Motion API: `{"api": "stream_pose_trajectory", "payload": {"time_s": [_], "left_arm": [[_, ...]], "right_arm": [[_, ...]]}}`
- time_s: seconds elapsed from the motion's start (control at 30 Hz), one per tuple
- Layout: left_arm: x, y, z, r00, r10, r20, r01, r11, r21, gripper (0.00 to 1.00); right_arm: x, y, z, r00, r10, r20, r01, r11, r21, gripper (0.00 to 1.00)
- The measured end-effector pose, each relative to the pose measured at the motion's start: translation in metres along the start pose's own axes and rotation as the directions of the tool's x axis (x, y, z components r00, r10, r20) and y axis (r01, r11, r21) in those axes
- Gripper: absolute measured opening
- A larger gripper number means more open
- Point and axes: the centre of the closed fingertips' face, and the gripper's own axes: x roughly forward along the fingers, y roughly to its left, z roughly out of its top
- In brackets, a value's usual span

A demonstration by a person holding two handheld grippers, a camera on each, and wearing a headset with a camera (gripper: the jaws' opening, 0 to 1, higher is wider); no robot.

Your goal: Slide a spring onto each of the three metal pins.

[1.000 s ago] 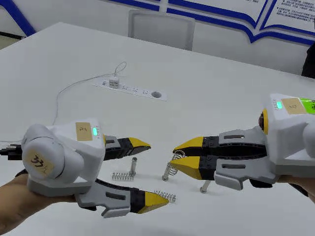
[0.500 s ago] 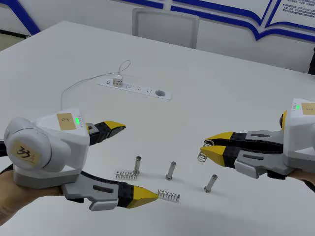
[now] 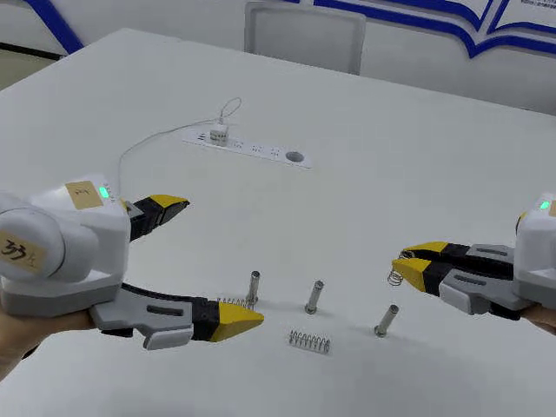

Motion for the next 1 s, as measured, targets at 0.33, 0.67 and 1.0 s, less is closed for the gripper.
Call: {"api": "stream_pose_trajectory", "payload": {"time_s": [0.33, 0.67, 1.0], "left_arm": [[-0.002, 0.012, 0.002, 0.9989, 0.04, 0.025, -0.039, 0.998, -0.054, 1.0], [-0.002, 0.013, 0.0, 0.9989, 0.042, 0.023, -0.04, 0.997, -0.066, 1.0], [-0.001, 0.015, 0.003, 0.9984, 0.048, 0.03, -0.045, 0.997, -0.069, 1.0]], "right_arm": [[0.005, -0.009, -0.025, 0.9991, -0.015, -0.04, 0.018, 0.998, 0.061, 0.11], [0.013, -0.006, -0.042, 0.9977, -0.015, -0.066, 0.021, 0.996, 0.087, 0.11], [0.021, -0.003, -0.055, 0.9965, -0.024, -0.08, 0.031, 0.996, 0.087, 0.11]]}}
